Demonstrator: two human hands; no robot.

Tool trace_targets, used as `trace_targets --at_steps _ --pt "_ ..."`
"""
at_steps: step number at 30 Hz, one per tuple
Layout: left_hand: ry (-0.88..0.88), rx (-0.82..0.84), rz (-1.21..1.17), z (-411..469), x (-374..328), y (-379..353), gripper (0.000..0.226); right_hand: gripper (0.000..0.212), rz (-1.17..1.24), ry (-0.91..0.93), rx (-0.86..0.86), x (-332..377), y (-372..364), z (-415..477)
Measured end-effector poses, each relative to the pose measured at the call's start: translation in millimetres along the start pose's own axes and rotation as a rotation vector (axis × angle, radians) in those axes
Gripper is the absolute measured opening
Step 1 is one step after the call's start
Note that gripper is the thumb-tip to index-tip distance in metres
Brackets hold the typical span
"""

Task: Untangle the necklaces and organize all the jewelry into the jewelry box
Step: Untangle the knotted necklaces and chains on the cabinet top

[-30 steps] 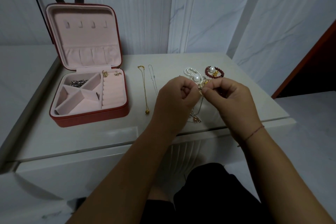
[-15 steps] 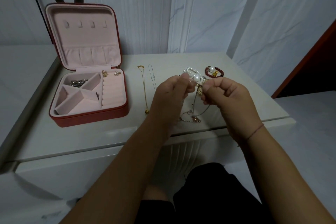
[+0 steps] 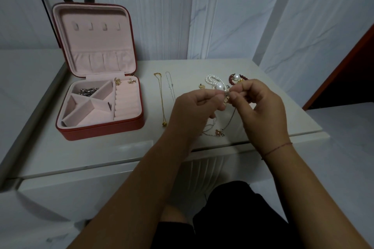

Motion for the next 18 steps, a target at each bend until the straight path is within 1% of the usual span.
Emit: trace_targets --at_steps 8,14,18 --pt "0.031 -0.039 -0.086 0.6 3.1 0.8 0.007 0.014 0.003 0.038 0.006 3.9 -0.8 0.5" --pt "0.009 -0.074 -0.116 3.0 1.3 4.0 0.013 0.012 0.046 0.037 0.014 5.8 -2.4 -0.6" --pt "-0.055 -0.07 -0.065 1.7 -7.9 2.7 0.013 0.014 0.099 0.002 0.031 6.0 -3.4 -1.5"
Point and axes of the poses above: each hand's wrist, its own z-axis towards the middle knuckle, its own y-axis out of the back of the hand, x = y × z, the point moved 10 cm from there along z, towards the middle knuckle
